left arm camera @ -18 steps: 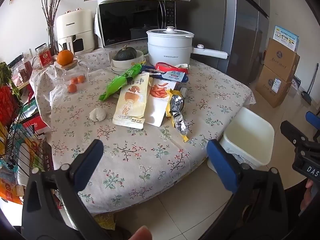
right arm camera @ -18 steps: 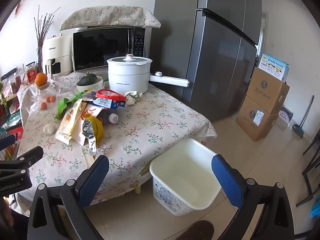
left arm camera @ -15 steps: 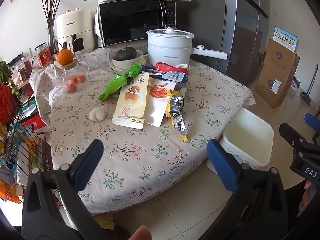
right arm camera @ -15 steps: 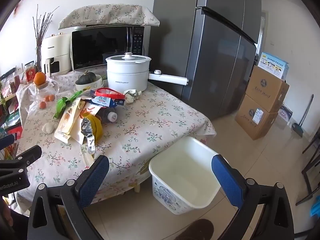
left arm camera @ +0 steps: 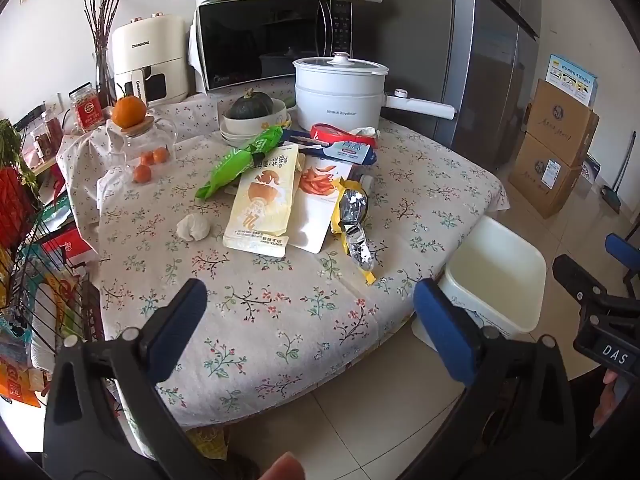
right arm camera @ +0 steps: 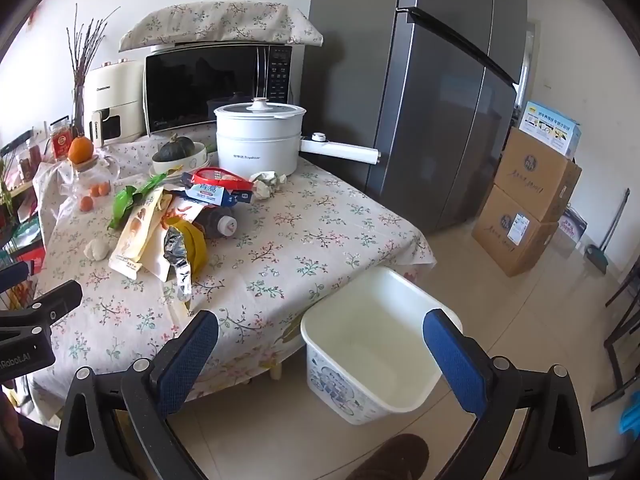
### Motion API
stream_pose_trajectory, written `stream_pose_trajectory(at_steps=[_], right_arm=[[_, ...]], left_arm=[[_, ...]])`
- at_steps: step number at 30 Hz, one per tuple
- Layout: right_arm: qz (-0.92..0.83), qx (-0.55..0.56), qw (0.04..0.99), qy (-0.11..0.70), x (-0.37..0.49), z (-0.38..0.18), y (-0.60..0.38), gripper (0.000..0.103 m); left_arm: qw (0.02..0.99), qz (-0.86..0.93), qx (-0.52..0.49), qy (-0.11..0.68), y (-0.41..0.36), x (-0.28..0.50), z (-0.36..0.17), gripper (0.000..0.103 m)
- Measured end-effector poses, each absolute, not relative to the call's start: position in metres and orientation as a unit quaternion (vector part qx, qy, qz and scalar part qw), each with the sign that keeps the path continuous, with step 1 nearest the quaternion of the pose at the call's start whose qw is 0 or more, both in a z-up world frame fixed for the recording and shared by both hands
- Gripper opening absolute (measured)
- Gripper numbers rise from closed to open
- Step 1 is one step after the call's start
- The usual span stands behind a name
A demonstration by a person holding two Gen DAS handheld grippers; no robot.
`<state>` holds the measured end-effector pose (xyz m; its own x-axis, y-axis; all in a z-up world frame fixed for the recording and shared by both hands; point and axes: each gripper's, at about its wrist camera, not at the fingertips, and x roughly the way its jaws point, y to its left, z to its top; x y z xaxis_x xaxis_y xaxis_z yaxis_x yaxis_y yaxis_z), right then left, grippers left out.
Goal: Collect trash
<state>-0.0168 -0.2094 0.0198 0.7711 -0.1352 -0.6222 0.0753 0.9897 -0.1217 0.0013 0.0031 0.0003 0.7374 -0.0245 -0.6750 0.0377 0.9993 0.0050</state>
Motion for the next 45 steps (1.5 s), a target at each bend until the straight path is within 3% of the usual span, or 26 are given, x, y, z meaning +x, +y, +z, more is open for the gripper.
stream_pose_trajectory(at_steps=[45], right_arm=[[-0.051, -0.038, 0.939, 0.338, -0.0178, 0.0185, -0.2073, 0.103]], left_arm=[[0.933, -0.015, 0.007, 0.360, 0.0047, 0.0038, -0.0022, 0.103]])
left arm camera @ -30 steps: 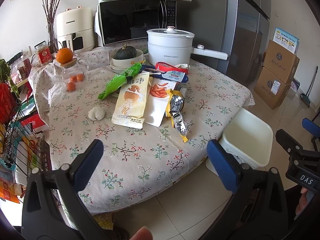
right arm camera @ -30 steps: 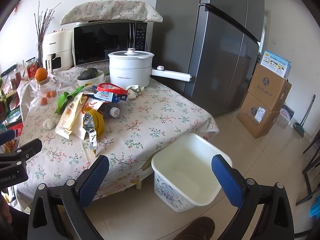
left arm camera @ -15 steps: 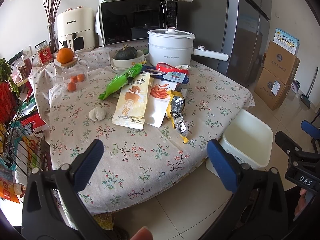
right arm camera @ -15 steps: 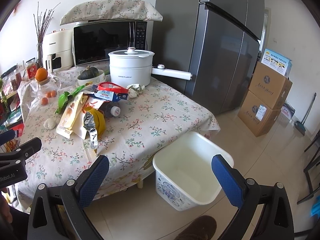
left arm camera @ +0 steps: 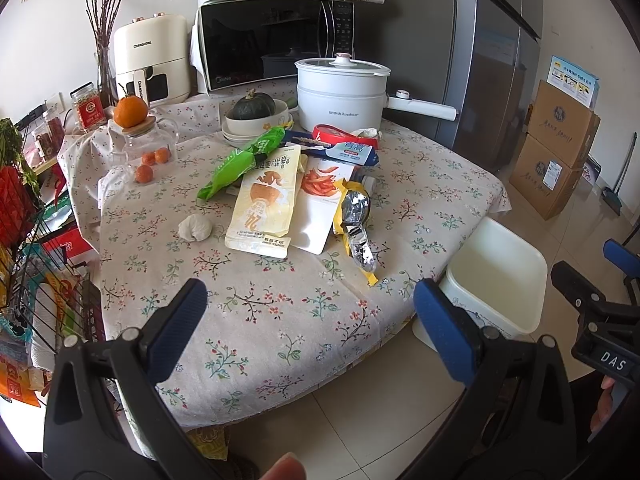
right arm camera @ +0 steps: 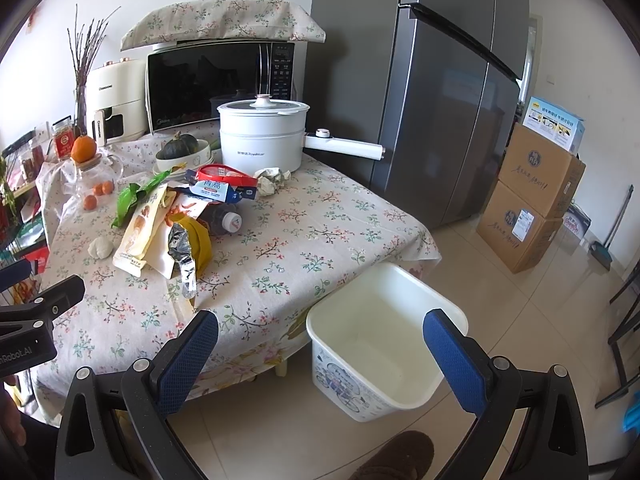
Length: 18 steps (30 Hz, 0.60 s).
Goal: Collect trash
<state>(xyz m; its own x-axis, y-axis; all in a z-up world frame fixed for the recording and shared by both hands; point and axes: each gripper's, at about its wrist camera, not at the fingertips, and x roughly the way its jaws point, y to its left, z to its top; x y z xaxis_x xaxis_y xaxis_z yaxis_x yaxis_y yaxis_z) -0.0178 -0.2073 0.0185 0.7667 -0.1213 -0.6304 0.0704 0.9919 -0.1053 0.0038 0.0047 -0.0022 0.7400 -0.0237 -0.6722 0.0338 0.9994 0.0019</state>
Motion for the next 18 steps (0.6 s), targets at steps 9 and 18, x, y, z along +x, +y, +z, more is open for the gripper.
stream_pose_trajectory(at_steps=[9, 18], right_arm=[[-0.051, -0.038, 0.939, 0.338, -0.0172, 0.0185, -0.2074, 0.103], [-0.051, -0.038, 0.939, 0.338, -0.0170, 0.0184, -0.2070, 0.103]], left_arm=[[0.933, -0.016, 0.007, 0.360, 0.0047, 0.0037, -0.0021, 0.103], [0.933, -0.016, 0.007, 0.360, 0.0048, 0.0036, -0.0022, 0.103]])
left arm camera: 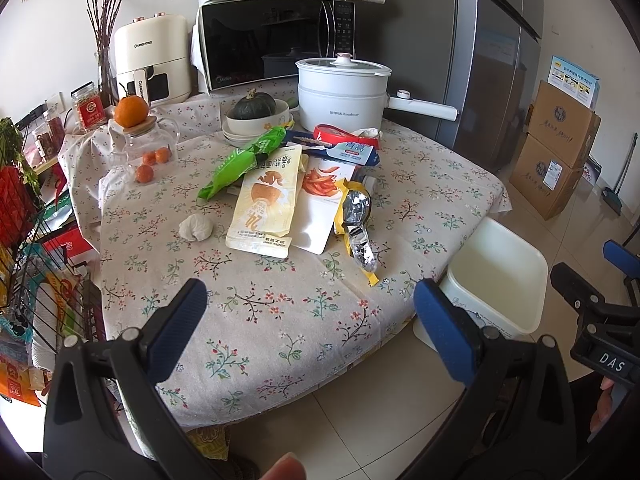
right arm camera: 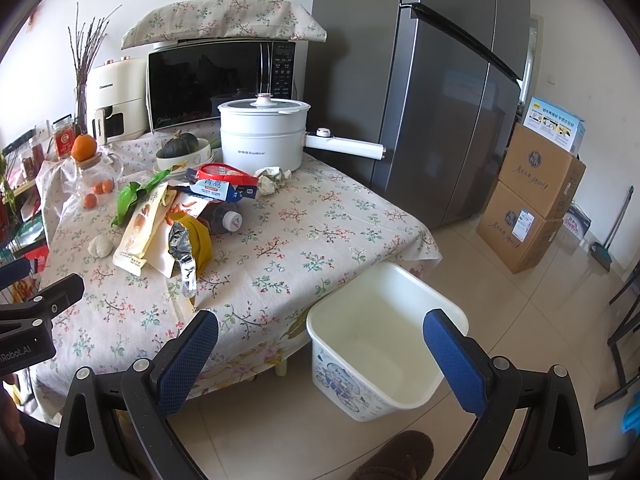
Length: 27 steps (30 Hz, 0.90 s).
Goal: Collect trash
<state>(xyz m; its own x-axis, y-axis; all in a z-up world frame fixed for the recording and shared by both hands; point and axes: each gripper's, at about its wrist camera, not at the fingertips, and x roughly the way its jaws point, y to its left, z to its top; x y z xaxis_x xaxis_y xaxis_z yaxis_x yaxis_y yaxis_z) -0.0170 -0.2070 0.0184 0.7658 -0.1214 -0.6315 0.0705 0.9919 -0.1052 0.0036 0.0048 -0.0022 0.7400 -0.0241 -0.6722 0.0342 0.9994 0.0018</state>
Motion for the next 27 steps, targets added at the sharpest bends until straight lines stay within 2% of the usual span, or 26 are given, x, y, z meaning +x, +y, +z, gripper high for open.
stream_pose_trajectory(at_steps=[17, 27], right_arm=[[-0.051, -0.035, 0.938, 0.341, -0.016, 0.019, -0.208, 0.103], [-0.011, -0.028, 0.929, 0.370, 0.022, 0.047, -0.208, 0.103]], left_arm=[[0.927, -0.018, 0.005, 0.375, 0.013, 0.010, -0.004, 0.103], [0.917, -0.036, 0.008, 0.397, 0.030, 0.045, 0.002, 0.103]])
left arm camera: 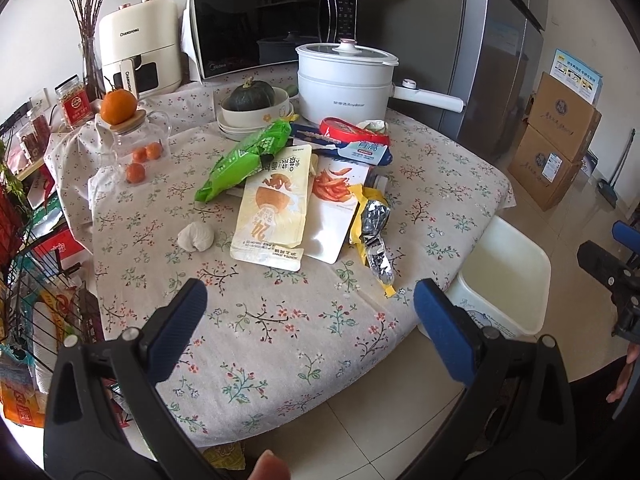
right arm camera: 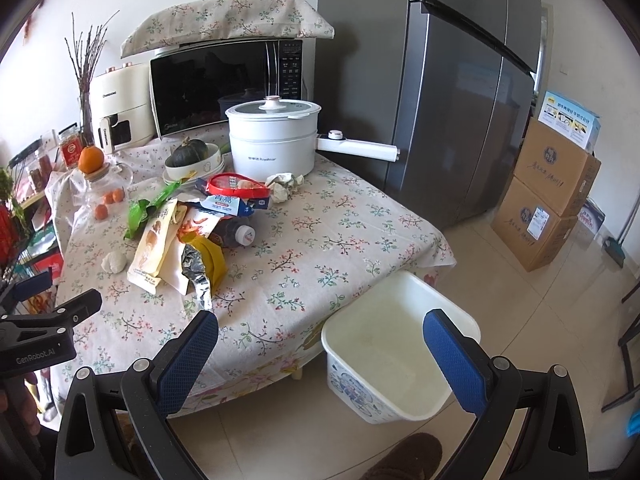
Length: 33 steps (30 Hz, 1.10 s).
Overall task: Collect trash
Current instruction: 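Grasp the beige snack bag with the left gripper while the right gripper grasps the yellow wrapper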
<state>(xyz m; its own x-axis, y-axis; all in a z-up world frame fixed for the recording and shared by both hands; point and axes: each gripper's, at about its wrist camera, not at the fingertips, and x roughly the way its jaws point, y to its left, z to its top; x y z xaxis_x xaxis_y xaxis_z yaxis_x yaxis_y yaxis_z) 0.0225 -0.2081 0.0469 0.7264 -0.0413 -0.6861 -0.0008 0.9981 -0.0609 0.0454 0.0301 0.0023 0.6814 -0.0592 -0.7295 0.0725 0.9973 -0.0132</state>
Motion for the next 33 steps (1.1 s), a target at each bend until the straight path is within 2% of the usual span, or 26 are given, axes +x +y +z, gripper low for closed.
stream_pose_trajectory(at_steps=[8, 13, 16, 19, 21, 23, 27, 29, 30, 32, 33], right_arm=[[0.068, -0.050, 0.894, 0.441, 0.087, 0.040, -0.187, 0.103], [0.098, -0.028, 0.885, 0.455, 0.118, 0.017, -0.183, 0.103], [0.116, 0.001, 0.853, 0.509, 0.139, -0.004, -0.184, 0.102], [0.114, 0.026, 0.847, 0.518, 0.153, -0.009, -0.185, 0.102], [0.111, 0.025, 0.850, 0.515, 0.161, -0.008, -0.185, 0.102], [0.109, 0.032, 0.849, 0.516, 0.166, -0.008, -0.187, 0.102], [0.109, 0.058, 0.841, 0.526, 0.175, -0.014, -0.191, 0.102], [0.107, 0.064, 0.840, 0.528, 0.178, -0.017, -0.191, 0.102], [0.106, 0.065, 0.840, 0.529, 0.180, -0.017, -0.191, 0.102], [0.107, 0.068, 0.840, 0.528, 0.182, -0.018, -0.188, 0.102], [0.108, 0.069, 0.840, 0.527, 0.183, -0.019, -0.186, 0.102]], left_arm=[[0.900, -0.041, 0.043, 0.431, 0.036, 0.100, -0.012, 0.102], [0.892, -0.040, 0.038, 0.449, 0.040, 0.133, -0.039, 0.094], [0.884, -0.038, 0.043, 0.464, 0.035, 0.156, -0.054, 0.086], [0.878, -0.027, 0.055, 0.474, 0.027, 0.173, -0.068, 0.085], [0.868, -0.013, 0.062, 0.493, 0.023, 0.184, -0.080, 0.080], [0.858, 0.000, 0.059, 0.511, 0.023, 0.191, -0.090, 0.069], [0.853, 0.013, 0.050, 0.519, 0.026, 0.195, -0.095, 0.056], [0.853, 0.013, 0.051, 0.520, 0.026, 0.194, -0.094, 0.037], [0.853, 0.011, 0.050, 0.520, 0.026, 0.194, -0.094, 0.031], [0.853, 0.005, 0.044, 0.520, 0.029, 0.191, -0.092, 0.014], [0.854, 0.002, 0.038, 0.519, 0.032, 0.192, -0.090, 0.011]])
